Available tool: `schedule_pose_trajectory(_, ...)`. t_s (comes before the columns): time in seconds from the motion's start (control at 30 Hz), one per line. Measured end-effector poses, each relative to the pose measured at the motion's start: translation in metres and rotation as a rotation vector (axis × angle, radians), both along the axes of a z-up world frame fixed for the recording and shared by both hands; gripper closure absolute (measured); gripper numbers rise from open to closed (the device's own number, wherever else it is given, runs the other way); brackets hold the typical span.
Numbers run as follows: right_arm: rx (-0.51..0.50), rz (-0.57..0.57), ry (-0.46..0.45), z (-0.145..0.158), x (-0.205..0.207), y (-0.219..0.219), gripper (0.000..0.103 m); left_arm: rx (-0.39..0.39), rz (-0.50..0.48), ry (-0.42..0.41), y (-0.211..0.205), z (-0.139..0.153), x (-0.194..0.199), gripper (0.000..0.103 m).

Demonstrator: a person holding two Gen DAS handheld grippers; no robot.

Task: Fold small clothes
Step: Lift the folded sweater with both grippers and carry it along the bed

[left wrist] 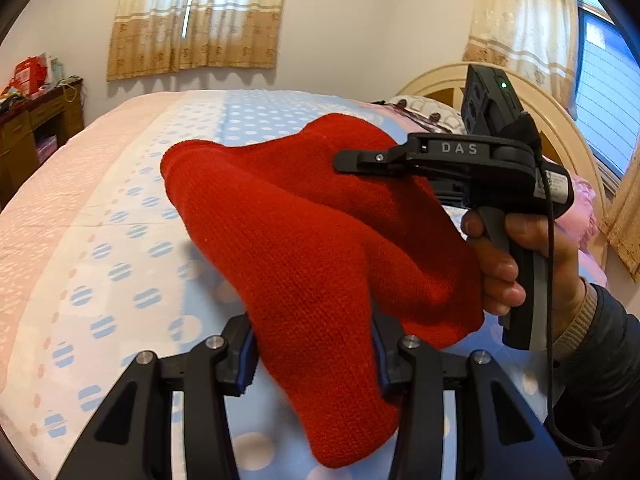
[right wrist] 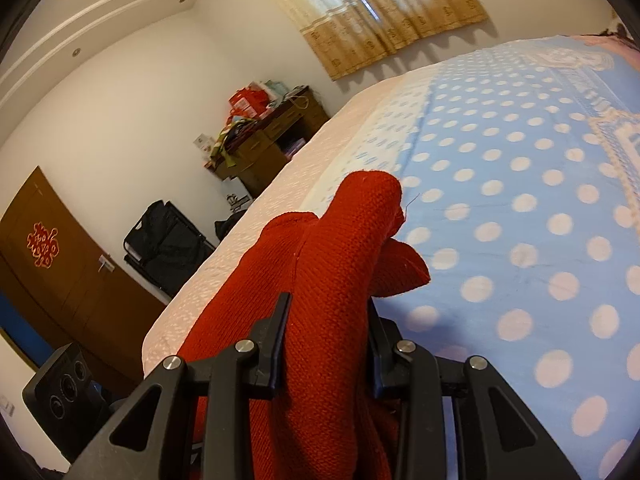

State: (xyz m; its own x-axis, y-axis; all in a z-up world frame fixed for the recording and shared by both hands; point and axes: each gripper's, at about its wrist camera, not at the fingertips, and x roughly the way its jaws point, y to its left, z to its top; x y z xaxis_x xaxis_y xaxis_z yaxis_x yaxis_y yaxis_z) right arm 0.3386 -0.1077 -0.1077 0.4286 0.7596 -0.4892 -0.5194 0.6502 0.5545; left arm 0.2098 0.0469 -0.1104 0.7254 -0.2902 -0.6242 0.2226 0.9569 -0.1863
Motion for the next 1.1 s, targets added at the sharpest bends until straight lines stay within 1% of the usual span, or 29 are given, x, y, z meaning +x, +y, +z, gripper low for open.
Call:
schedule_pose_trajectory(0.37,-0.006,0.080,0.003,-0.001,0.000,0.048,0.070,0.015,0.078,-0.005,0.024,-0.006,-0.004,0.057)
schedule_pose_trajectory(0.67,-0.004,0.133,0.015,-0.006,-0.002,0.078,0.070,0.026,0.121,-0.002,0.041,-0.007,-0.016,0.057)
schedule_pose_trajectory(0.97,-0.030,0.197,0.036,-0.012,-0.006,0.112,0.070,0.027,0.167,0.010,0.054,-0.015,-0.026,0.057)
schedule_pose_trajectory(1.1,-0.040,0.225,0.049,-0.016,-0.006,0.124,0.070,0.037,0.184,0.017,0.054,-0.018,-0.036,0.057)
